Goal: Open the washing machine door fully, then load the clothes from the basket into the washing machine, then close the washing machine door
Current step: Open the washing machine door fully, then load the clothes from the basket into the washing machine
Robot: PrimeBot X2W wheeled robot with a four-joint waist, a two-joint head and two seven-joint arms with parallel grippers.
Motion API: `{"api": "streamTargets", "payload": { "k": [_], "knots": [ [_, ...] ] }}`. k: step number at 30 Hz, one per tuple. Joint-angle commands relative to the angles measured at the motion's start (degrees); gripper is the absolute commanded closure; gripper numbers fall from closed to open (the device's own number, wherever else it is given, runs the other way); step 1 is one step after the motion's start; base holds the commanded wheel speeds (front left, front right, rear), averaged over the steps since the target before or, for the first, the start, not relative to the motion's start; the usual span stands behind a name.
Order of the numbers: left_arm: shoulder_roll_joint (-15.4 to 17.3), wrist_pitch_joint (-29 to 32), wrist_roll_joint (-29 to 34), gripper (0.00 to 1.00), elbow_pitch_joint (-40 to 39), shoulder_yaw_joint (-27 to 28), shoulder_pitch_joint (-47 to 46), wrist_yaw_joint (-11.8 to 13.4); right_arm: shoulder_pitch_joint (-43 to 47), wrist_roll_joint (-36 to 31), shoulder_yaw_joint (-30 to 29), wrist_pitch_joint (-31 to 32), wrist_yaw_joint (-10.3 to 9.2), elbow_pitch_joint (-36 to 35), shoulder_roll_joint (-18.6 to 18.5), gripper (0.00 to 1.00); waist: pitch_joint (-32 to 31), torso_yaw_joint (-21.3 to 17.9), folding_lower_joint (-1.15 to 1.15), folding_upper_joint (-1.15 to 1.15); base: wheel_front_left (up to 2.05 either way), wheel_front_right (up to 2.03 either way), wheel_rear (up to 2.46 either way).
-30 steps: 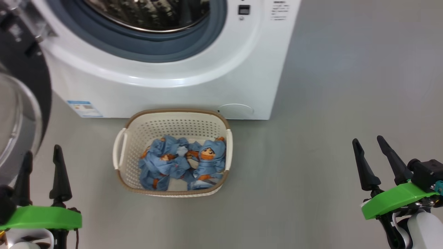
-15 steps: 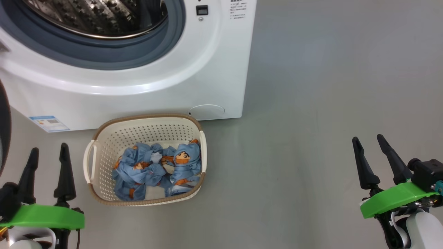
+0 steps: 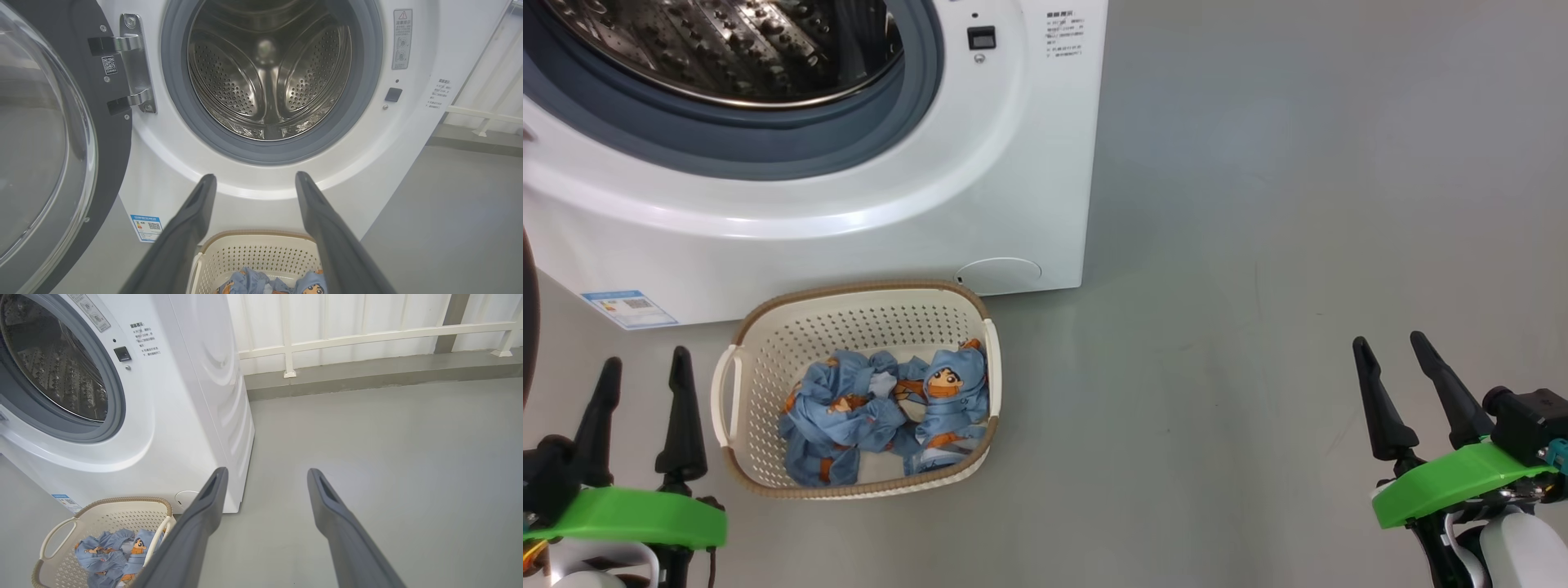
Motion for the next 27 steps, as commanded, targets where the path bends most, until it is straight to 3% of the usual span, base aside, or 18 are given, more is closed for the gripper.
{"api": "streamTargets", "payload": {
  "k": [1, 16, 27],
  "knots": [
    [2.05, -0.32, -0.37, 0.00, -1.10, 1.97, -0.06, -0.09, 0.68, -0.54, 0.90, -0.69, 0.09, -1.43, -0.61, 0.00, -0.03, 0.03, 0.00, 0.00, 0.00, 0.00, 0.00],
    [2.41, -0.32, -0.37, 0.00, -1.66, 0.73, 0.22, -0.09, 0.81, -0.50, 0.91, -0.69, 0.09, -1.58, -0.72, 0.00, 0.03, 0.42, 0.00, 0.00, 0.03, -0.03, 0.00],
    [2.50, -0.32, -0.62, 0.00, -1.60, 0.91, -0.19, -0.09, 0.58, -0.63, 1.15, -0.69, 0.09, -1.60, -0.52, 0.00, 0.59, 0.83, 0.00, 0.00, 0.95, -0.95, 0.00]
  ]
}}
